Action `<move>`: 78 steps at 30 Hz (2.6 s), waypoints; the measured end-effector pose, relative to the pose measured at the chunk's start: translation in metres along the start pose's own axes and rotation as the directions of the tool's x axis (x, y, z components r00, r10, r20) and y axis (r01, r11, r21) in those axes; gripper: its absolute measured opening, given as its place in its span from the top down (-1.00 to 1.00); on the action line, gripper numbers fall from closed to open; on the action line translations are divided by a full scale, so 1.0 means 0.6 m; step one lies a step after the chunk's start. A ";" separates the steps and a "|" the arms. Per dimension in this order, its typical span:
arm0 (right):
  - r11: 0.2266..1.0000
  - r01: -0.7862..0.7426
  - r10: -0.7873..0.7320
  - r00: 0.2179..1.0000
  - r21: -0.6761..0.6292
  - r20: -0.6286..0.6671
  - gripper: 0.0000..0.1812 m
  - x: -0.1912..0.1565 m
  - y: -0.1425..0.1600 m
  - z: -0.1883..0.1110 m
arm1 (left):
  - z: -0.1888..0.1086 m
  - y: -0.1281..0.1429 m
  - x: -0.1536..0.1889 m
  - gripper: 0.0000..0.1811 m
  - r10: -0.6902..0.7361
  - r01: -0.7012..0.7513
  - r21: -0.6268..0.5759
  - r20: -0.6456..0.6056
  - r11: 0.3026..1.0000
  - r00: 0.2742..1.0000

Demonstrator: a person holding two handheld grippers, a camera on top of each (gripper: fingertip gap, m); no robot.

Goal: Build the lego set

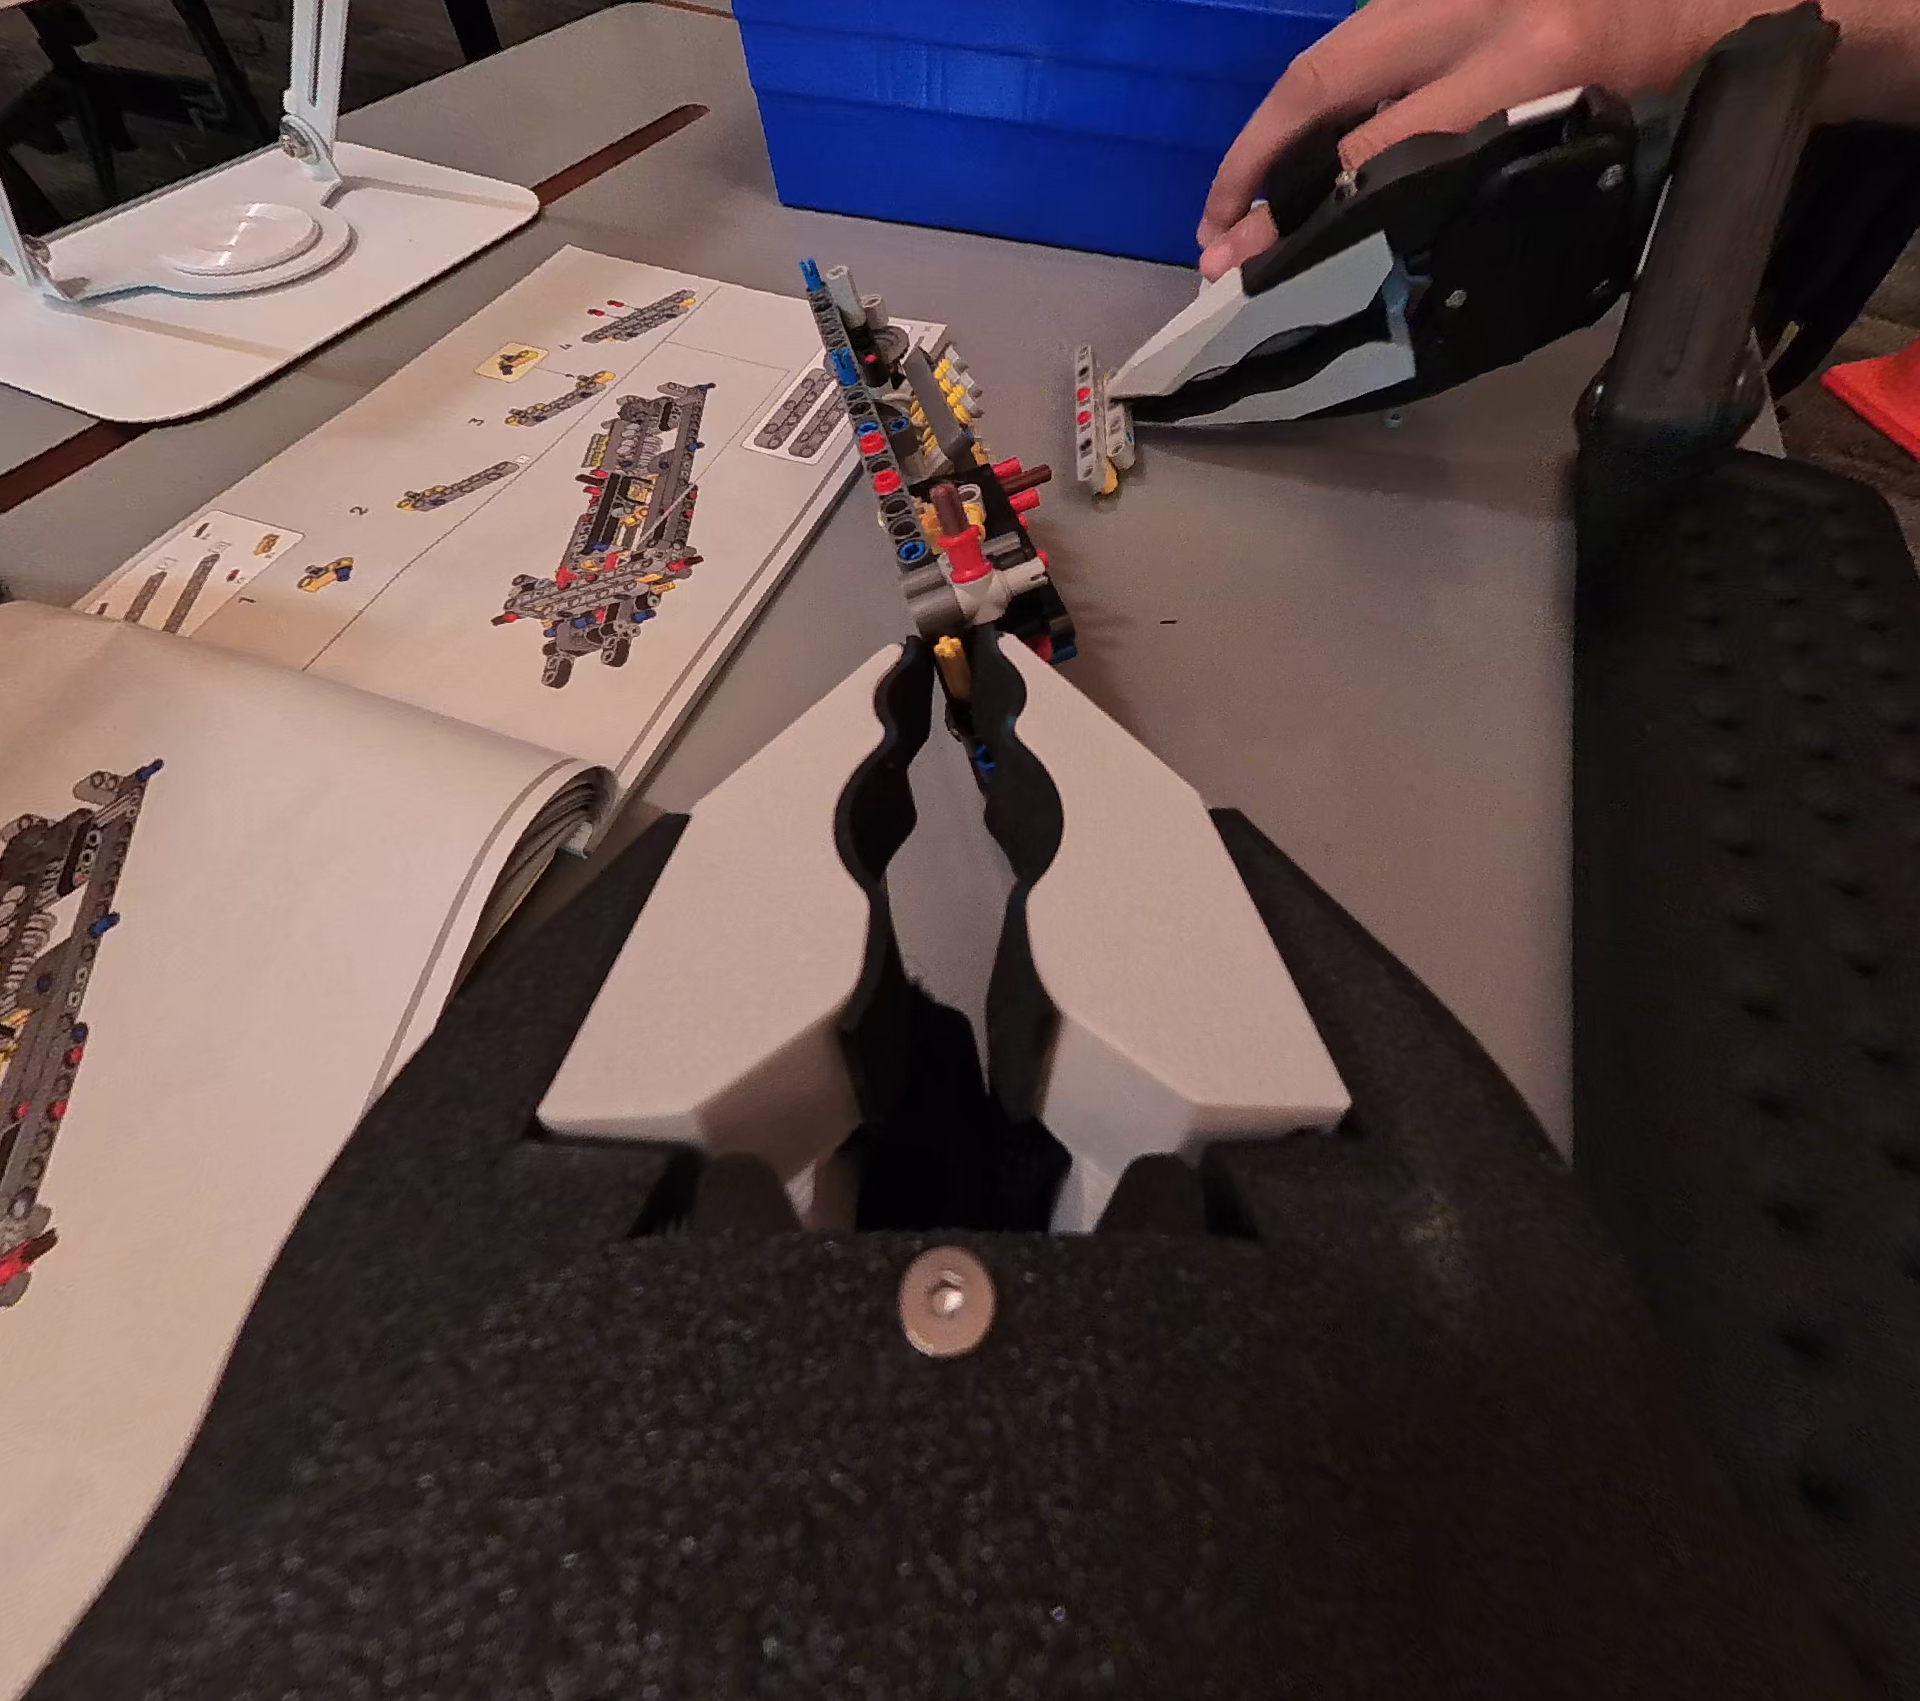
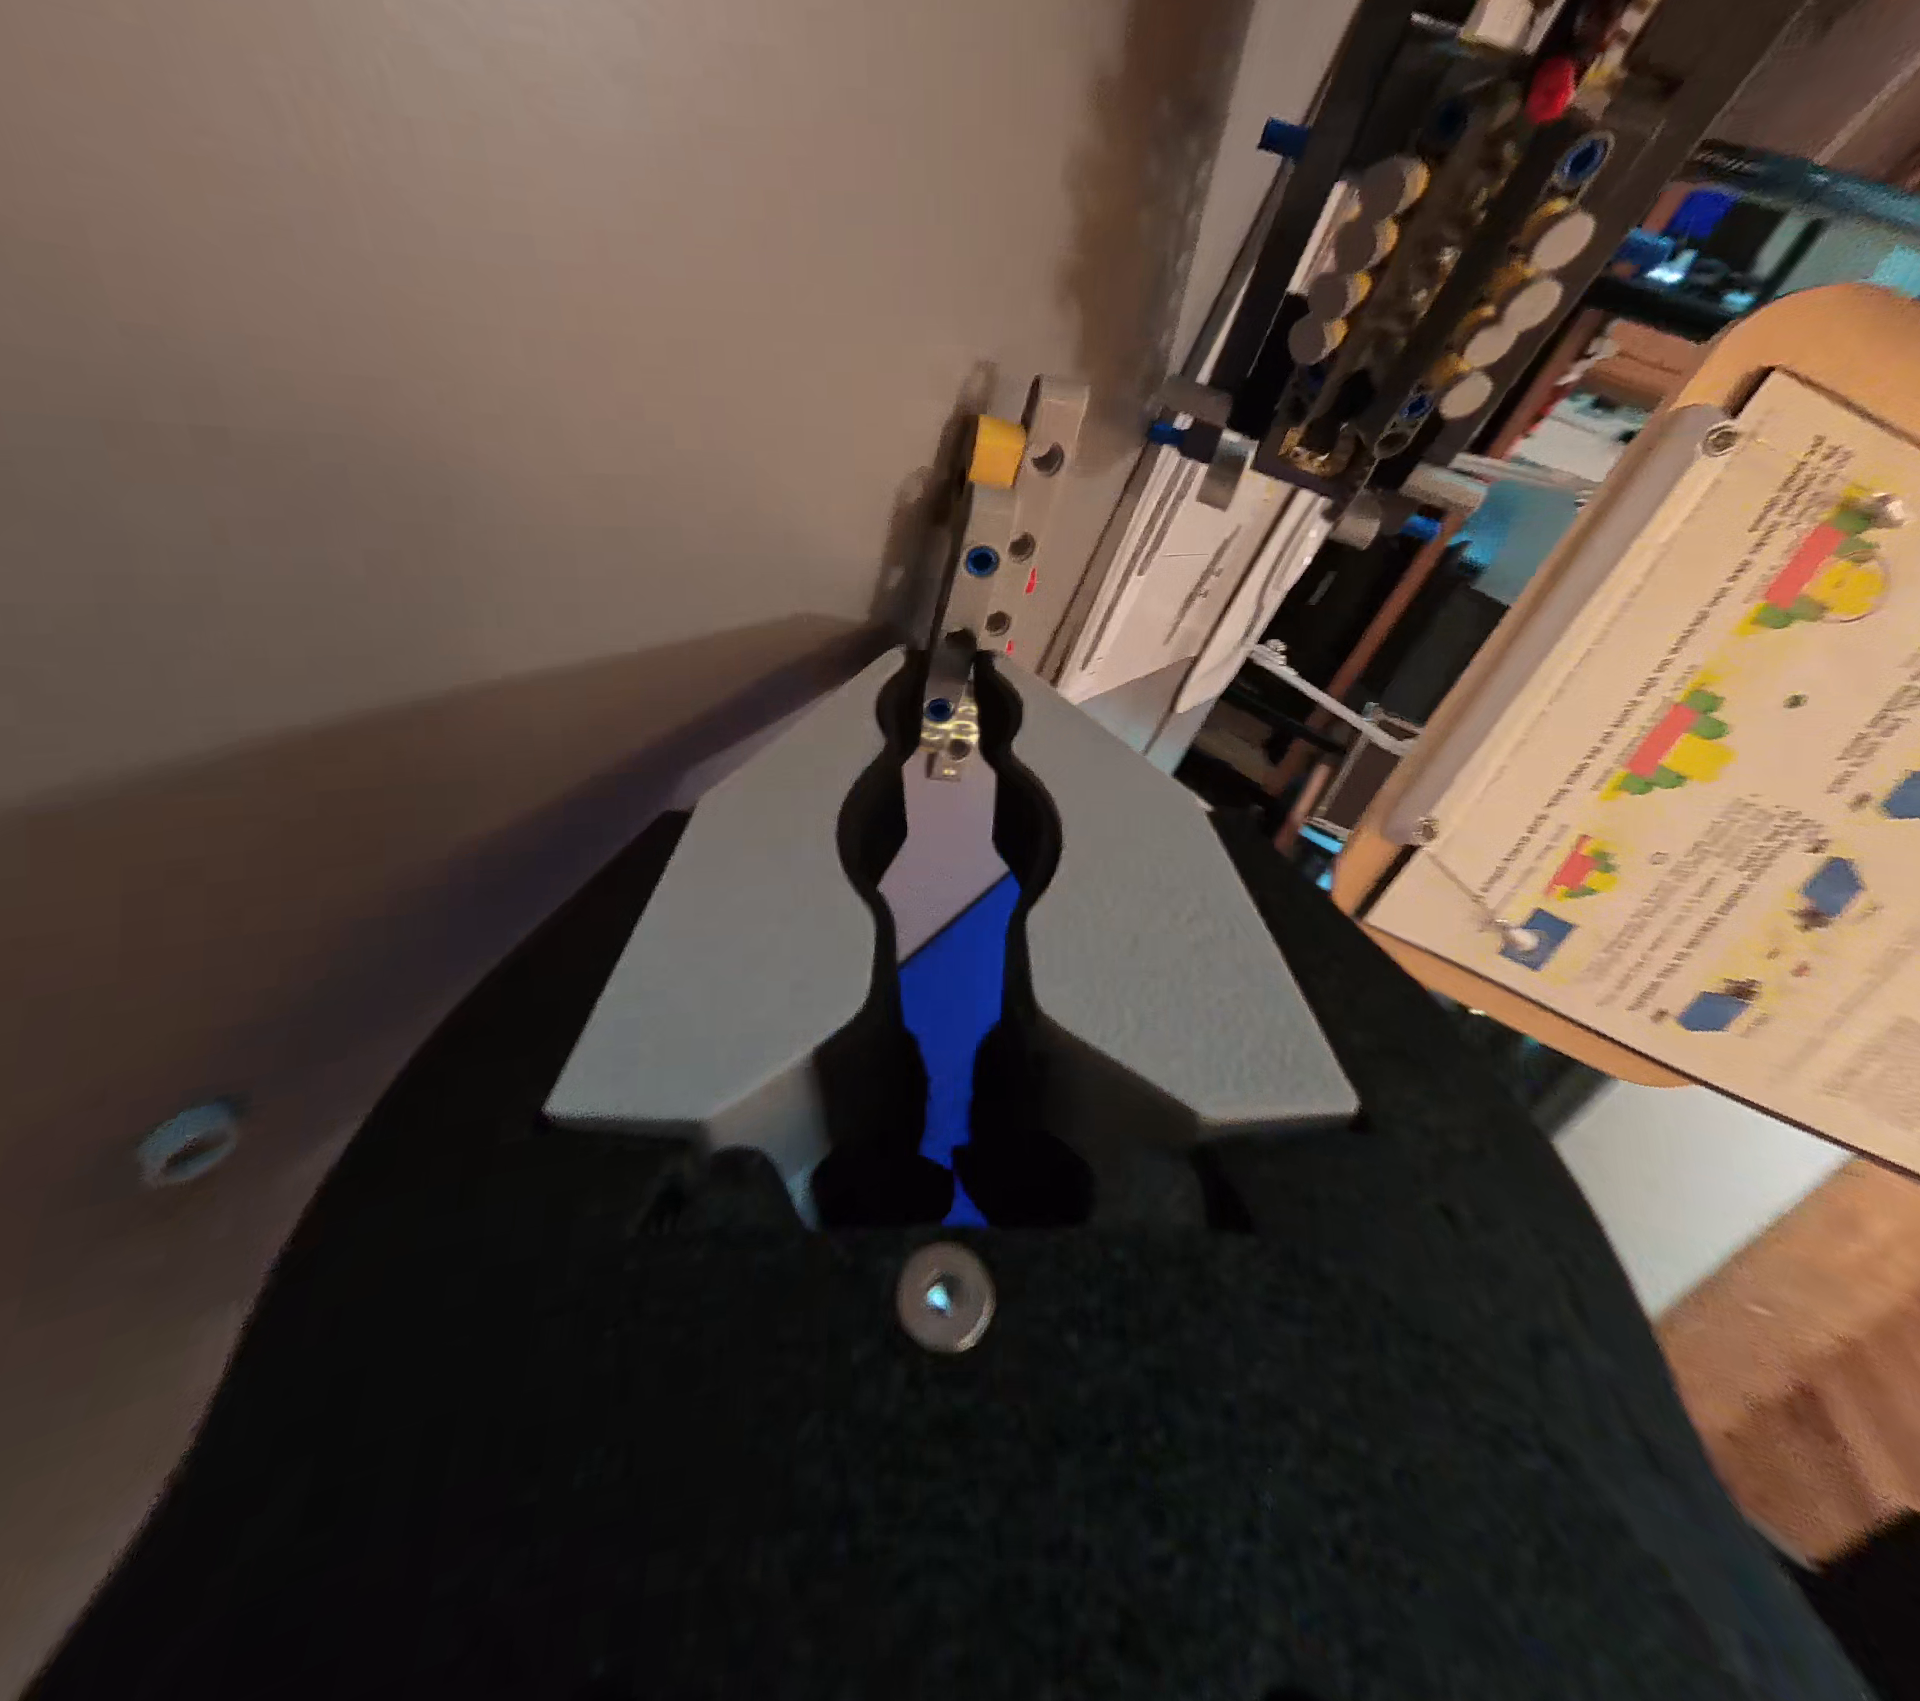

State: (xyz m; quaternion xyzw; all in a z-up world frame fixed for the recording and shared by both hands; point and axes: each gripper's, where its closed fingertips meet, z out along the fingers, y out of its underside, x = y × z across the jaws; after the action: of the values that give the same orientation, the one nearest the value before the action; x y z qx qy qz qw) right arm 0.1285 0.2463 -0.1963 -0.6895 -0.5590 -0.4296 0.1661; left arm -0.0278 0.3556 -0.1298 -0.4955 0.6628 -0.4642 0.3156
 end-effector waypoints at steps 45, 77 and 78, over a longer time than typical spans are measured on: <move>0.183 -0.974 0.647 0.224 0.137 0.729 0.93 0.158 -0.185 -0.113 | 0.001 -0.001 0.000 0.94 -0.030 0.031 0.020 -0.012 0.999 0.999; -0.362 -0.920 0.824 -0.240 0.151 0.514 0.93 0.162 -0.267 -0.074 | 0.003 0.000 0.005 0.94 -0.037 0.037 0.025 0.003 0.999 0.999; -0.361 -0.921 0.820 -0.237 0.148 0.521 0.93 0.162 -0.270 -0.074 | 0.003 0.000 0.006 0.94 -0.036 0.036 0.025 0.000 0.999 0.999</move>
State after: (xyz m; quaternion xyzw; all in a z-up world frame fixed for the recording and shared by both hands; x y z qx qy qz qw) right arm -0.0369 0.3274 -0.1359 -0.8173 0.0967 0.1044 0.5583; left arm -0.0271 0.3514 -0.1301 -0.5036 0.6477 -0.4781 0.3135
